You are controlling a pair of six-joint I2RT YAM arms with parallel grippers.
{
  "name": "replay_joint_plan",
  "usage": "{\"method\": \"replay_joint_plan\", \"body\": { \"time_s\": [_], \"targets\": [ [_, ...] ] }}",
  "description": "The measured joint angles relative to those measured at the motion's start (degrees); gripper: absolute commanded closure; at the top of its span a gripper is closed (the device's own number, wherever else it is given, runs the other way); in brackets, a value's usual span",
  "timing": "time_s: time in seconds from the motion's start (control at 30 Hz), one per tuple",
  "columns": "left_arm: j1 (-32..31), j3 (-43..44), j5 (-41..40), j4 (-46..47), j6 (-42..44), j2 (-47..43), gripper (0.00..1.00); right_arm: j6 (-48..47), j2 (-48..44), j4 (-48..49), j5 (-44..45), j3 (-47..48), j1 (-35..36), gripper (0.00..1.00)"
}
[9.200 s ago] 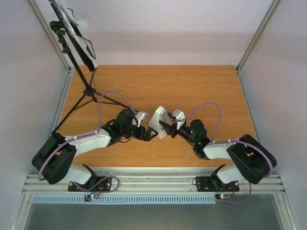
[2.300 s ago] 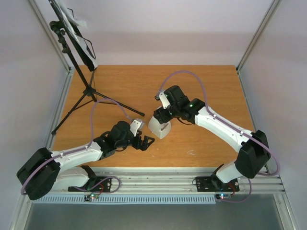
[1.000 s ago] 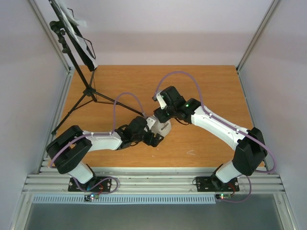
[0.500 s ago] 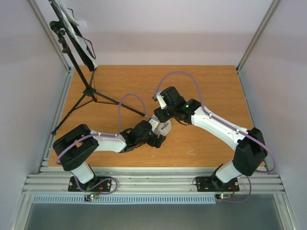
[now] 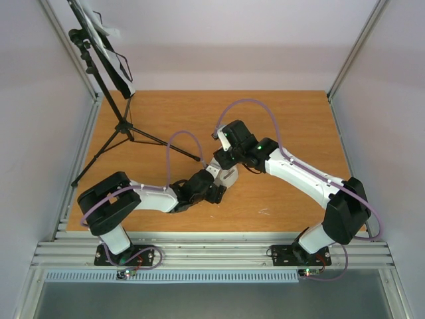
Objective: Pack up the instrument practice props
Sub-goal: Press the knob on the metronome.
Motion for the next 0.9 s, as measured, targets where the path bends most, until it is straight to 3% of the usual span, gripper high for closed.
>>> {"method": "replay_joint_plan", "body": {
  "time_s": [0.33, 0.67, 0.9],
  "targets": [
    [-0.33, 1.81, -1.9, -1.6, -0.22, 0.98, 0.34, 0.0, 0.0, 0.44, 0.87, -0.22, -0.07, 0.41],
    [-0.68, 2.38, -2.14, -1.9, 0.0, 1.51, 0.54, 0.0, -0.02, 0.81, 1.07, -0.35, -0.07, 0.41],
    [-0.83, 2.45, -1.66, -1.95, -0.24, 2.14, 0.6, 0.0, -0.04, 0.94, 1.33, -0.44, -0.07, 0.41]
  ]
}}
